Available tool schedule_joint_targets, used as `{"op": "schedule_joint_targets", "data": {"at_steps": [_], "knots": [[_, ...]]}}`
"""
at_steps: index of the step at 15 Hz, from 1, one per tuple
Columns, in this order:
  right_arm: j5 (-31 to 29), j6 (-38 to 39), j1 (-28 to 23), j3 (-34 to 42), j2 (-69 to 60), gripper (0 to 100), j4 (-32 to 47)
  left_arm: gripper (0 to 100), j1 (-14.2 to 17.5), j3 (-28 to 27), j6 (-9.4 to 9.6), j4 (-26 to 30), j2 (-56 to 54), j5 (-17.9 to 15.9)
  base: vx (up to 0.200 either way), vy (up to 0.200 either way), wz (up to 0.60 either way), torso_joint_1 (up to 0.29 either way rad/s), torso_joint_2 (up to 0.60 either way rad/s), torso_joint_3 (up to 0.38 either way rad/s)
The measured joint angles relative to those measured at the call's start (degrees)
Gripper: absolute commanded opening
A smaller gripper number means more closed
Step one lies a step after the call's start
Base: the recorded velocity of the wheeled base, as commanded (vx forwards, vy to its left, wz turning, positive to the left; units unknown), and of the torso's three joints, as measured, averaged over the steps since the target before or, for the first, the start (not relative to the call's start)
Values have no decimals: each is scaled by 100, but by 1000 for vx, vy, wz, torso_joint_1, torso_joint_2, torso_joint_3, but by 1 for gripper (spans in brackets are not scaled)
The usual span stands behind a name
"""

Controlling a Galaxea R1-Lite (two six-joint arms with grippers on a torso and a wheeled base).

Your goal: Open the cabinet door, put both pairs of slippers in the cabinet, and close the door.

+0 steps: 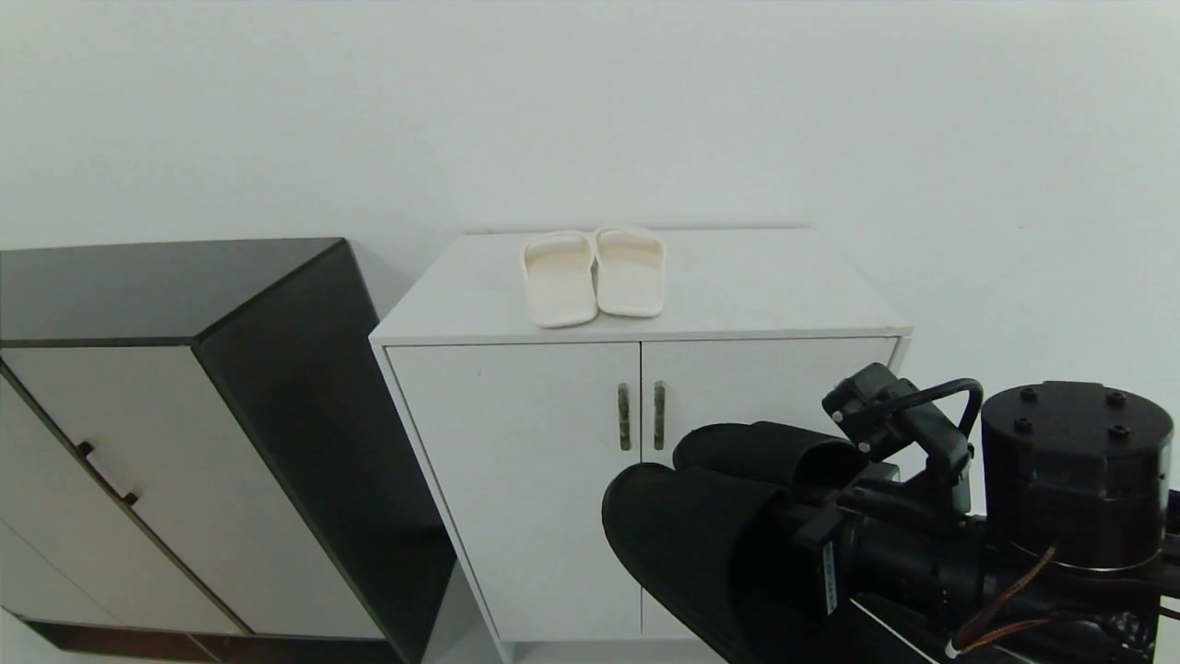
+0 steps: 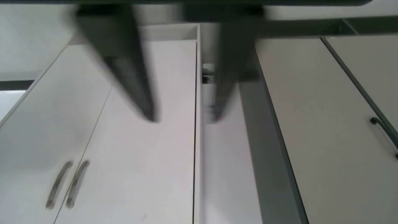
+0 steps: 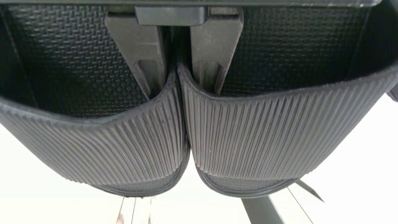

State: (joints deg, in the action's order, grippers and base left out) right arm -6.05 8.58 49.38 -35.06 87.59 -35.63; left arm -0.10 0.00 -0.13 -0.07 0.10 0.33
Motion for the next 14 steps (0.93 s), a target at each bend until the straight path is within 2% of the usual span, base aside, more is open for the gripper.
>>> {"op": "schedule_joint_targets", "data": {"at_steps": [8, 14], "knots": [[-27, -7, -2, 91, -16, 0, -117, 100, 0, 0, 13, 0, 0, -1, 0, 0, 0, -171, 497, 321], [-5, -13, -2, 107, -13, 0, -117, 100, 0, 0, 56, 0, 0, -12, 0, 0, 0, -111, 462, 343]]}}
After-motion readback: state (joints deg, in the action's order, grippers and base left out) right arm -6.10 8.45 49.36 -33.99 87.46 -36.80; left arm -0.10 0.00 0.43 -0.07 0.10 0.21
